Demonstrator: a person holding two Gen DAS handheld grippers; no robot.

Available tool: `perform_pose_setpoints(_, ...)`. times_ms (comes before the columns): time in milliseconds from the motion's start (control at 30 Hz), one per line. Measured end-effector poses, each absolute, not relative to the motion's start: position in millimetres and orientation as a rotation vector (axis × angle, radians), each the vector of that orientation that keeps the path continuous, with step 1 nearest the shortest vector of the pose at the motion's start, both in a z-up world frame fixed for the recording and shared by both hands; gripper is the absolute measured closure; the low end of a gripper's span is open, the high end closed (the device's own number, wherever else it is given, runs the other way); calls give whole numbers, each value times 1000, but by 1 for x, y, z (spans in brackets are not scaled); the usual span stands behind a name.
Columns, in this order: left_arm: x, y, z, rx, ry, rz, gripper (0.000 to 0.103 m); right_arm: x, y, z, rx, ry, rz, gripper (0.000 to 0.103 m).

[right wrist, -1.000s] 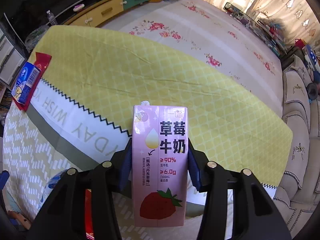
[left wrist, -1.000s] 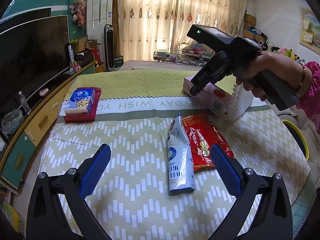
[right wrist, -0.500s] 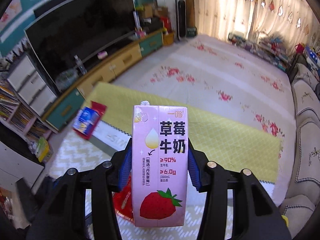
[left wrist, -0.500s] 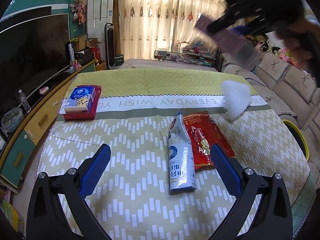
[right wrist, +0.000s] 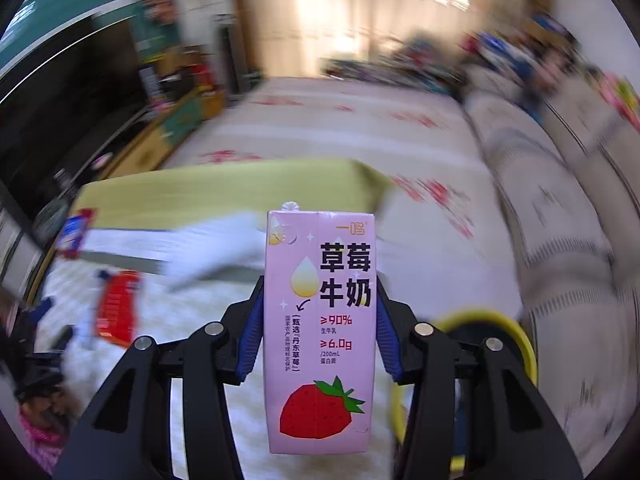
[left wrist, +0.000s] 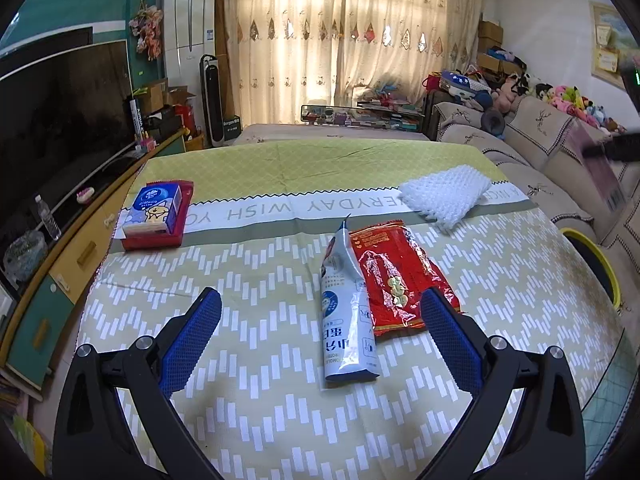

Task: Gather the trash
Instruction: 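Carry the milk carton over the yellow bin and release it with the right tool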

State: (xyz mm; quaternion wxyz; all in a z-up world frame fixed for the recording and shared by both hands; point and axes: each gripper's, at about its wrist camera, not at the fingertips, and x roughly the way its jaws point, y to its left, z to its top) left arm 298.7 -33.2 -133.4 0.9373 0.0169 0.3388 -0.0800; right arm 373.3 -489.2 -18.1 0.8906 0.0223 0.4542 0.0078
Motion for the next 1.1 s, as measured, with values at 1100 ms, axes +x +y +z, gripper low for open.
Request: perform_pose_setpoints(1100, 318, -47, -154, 65, 807, -206, 6, 326, -600, -131, 303, 1006, -178, 37)
